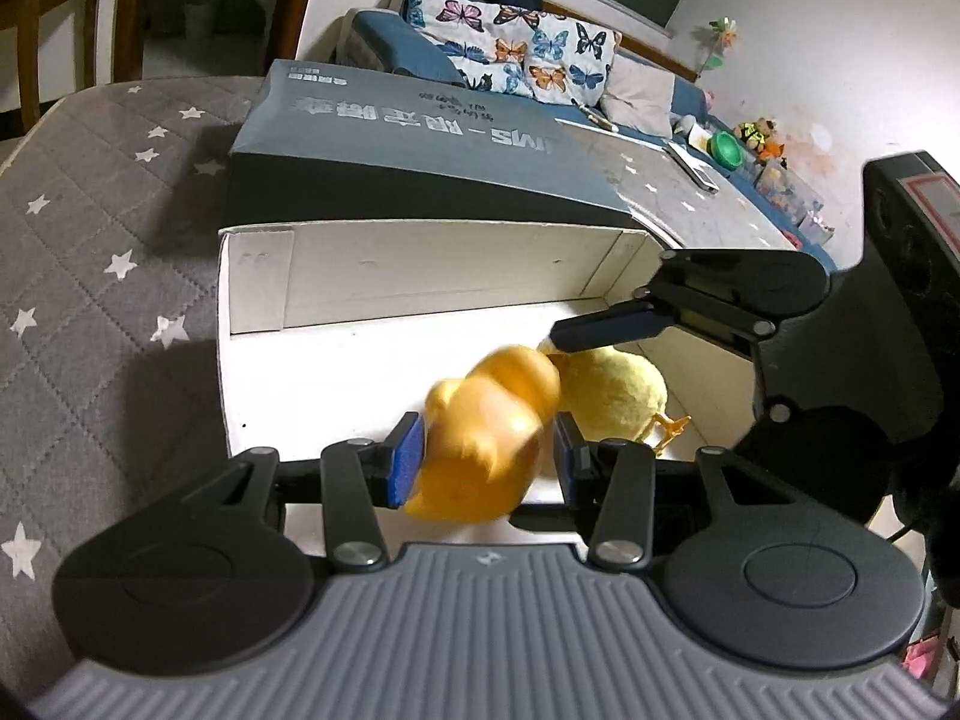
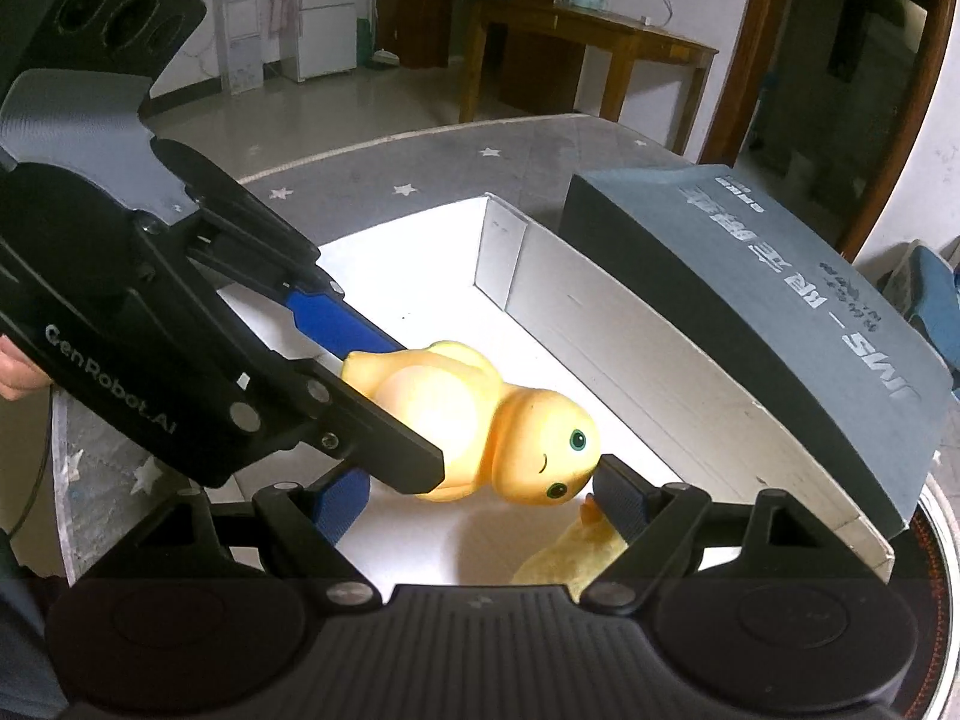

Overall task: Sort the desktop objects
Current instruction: 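Lower the duck into the box and open the left gripper, then grasp the beige peanut-shaped toy with the left gripper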

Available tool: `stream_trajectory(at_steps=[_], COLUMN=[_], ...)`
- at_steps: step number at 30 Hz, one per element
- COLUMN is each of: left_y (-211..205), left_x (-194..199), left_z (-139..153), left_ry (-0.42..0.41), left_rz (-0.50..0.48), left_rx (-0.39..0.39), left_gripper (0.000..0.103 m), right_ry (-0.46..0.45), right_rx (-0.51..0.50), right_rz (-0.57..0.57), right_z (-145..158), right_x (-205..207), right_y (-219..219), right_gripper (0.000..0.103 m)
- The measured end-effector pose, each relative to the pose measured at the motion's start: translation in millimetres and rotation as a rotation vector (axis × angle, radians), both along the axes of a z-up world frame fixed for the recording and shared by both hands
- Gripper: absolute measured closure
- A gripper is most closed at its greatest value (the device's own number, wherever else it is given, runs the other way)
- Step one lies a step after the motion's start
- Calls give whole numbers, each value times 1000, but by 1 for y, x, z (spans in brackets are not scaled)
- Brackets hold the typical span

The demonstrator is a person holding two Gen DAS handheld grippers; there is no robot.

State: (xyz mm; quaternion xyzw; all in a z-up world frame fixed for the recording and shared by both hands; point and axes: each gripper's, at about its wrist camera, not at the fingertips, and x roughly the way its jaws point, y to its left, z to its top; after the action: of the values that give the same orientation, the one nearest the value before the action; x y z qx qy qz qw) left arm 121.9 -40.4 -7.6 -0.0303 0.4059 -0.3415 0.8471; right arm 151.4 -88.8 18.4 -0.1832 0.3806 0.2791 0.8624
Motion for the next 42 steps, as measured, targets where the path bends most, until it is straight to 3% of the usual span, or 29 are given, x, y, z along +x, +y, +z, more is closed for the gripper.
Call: stream_trajectory(at_steps=[3, 14, 22, 30, 42], left_y=[3, 30, 39, 16, -22], left_x=[-3, -52, -117, -141, -117], left_z=[5, 39, 53, 23, -18], left_ry=[-10, -111, -182, -91, 29], left_rz=[10, 39, -51, -131, -138], left_rx=[-8, -47, -82, -31, 75], left_gripper=[52, 50, 50, 50, 50], right_ry=[-11, -100, -192, -183, -108], right_rx=[-1, 45, 132, 165, 209], right_rz=[0, -72, -99, -102, -219], right_z=[4, 30, 57, 52, 27], right_x=[-6, -44, -104, -150, -150], right_y=[-1, -20, -32, -36, -63], right_gripper=[14, 13, 13, 14, 14])
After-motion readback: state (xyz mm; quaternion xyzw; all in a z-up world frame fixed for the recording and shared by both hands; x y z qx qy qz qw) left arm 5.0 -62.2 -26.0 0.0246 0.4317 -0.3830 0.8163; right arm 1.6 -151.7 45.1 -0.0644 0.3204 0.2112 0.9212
